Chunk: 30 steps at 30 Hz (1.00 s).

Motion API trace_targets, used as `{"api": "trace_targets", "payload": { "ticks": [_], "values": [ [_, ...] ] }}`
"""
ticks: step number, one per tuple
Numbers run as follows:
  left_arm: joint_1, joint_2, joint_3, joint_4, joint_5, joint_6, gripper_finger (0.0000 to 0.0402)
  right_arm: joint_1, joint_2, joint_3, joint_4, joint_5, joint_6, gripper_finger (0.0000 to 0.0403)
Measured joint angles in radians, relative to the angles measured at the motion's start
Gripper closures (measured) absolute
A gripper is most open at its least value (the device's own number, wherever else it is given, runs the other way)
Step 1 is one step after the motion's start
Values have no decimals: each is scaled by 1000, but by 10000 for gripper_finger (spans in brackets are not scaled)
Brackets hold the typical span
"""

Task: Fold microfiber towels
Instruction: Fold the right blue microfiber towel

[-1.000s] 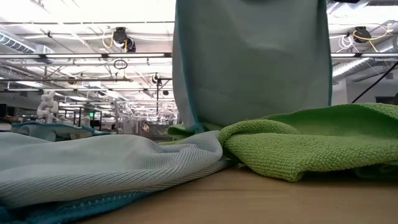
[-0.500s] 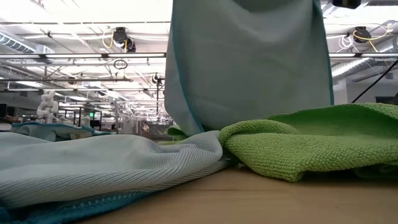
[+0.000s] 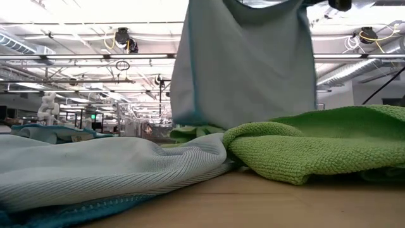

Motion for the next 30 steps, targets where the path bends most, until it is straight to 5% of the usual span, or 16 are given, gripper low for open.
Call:
{"api": "trace_targets", "payload": {
  "ticks": [3, 6, 9, 18, 30],
  "values": [
    [33, -18, 3, 98, 158, -16, 396, -23, -13, 0, 41, -29, -14, 403],
    [35, -47, 1, 57, 329, -41, 396, -30, -29, 0, 27, -69, -17, 403],
    [12, -91, 1, -96, 389, -66, 396, -30, -57, 0, -26, -110, -16, 403],
    [-110, -122, -2, -546, 266, -105, 396, -29, -111, 0, -132, -183, 43, 403],
    [-193, -112, -201, -398, 180, -199, 396, -29, -94, 0, -132, -229, 34, 403]
  ]
}}
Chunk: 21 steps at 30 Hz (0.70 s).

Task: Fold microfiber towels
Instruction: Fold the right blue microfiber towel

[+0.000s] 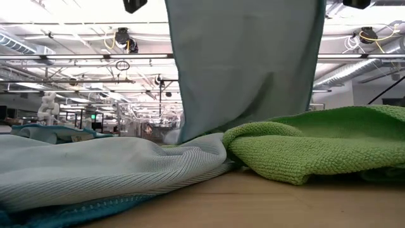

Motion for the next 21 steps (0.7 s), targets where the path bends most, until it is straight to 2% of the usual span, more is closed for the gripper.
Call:
{"api": "trace_targets", "payload": {
  "ticks": [5, 8, 12, 18, 21],
  "values": [
    [17, -2, -51, 190, -128, 77, 396, 0, 19, 0, 131, 192, 1, 403],
    [53, -2, -61, 248, -170, 88, 396, -1, 39, 0, 216, 257, -36, 403],
    [104, -25, -62, 284, -168, 92, 396, -10, 67, 0, 317, 287, -83, 403],
    [168, -102, -61, 503, -158, 116, 396, -52, 86, 0, 500, 285, -147, 403],
    [186, -138, -60, 555, -156, 120, 396, -68, 81, 1, 540, 279, -157, 403]
  ]
}}
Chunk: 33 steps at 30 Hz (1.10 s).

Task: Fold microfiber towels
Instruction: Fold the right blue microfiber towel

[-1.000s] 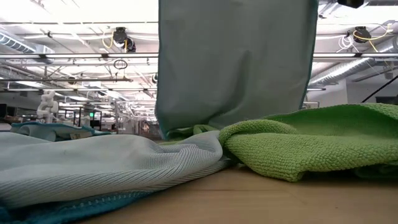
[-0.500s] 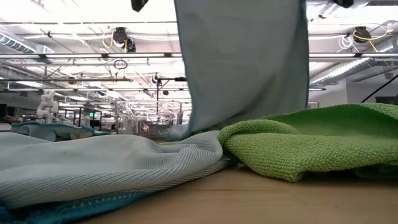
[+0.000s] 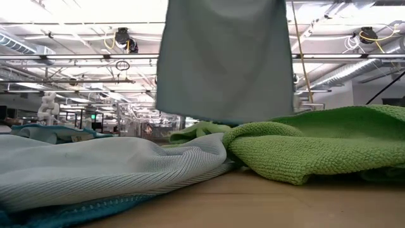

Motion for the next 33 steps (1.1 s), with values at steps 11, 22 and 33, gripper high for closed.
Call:
{"api": "trace_targets", "payload": {
  "ticks": [11, 22, 33],
  "values": [
    [-153, 3, 0, -501, 107, -136, 396, -3, -35, 0, -418, -349, 144, 403],
    [-324, 115, 0, -611, 100, -261, 396, 9, -54, -133, -446, -707, 325, 403],
    [-501, 201, 0, -621, 68, -445, 396, 222, -124, -452, -181, -808, 654, 403]
  ]
}}
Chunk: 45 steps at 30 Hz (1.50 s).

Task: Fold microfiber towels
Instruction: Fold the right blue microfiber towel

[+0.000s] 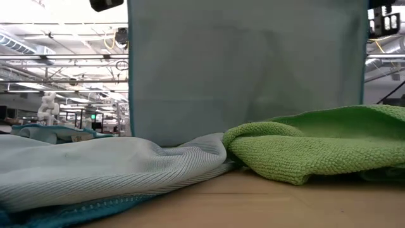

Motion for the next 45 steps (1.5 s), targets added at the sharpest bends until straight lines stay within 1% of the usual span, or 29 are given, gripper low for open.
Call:
{"api": "trace_targets", "payload": {
  "ticks": [6, 12, 16, 22, 27, 34, 37, 42, 45],
  "values": [
    [-103, 49, -1, -1, -27, -127, 396, 178, -19, -170, 333, 10, 257, 403],
    [-191, 108, 0, 24, -50, -225, 396, 380, -18, -290, 580, 107, 432, 403],
    [-226, 133, 0, 53, -51, -284, 396, 483, -13, -349, 710, 171, 544, 403],
    [-268, 134, 0, 124, -32, -362, 396, 608, -6, -357, 814, 258, 637, 403],
    [-290, 134, 0, 111, -29, -371, 396, 664, 15, -357, 893, 340, 661, 403],
    [-307, 116, 1, 108, -18, -461, 396, 714, 51, -357, 1019, 378, 792, 403],
    [-322, 118, 1, 97, -19, -480, 396, 717, 67, -357, 1029, 384, 813, 403],
    [-343, 116, 1, 43, -47, -490, 396, 717, 107, -357, 1035, 445, 790, 403],
    [-344, 116, 0, 36, -47, -497, 396, 718, 136, -357, 1041, 443, 801, 403]
  ]
}}
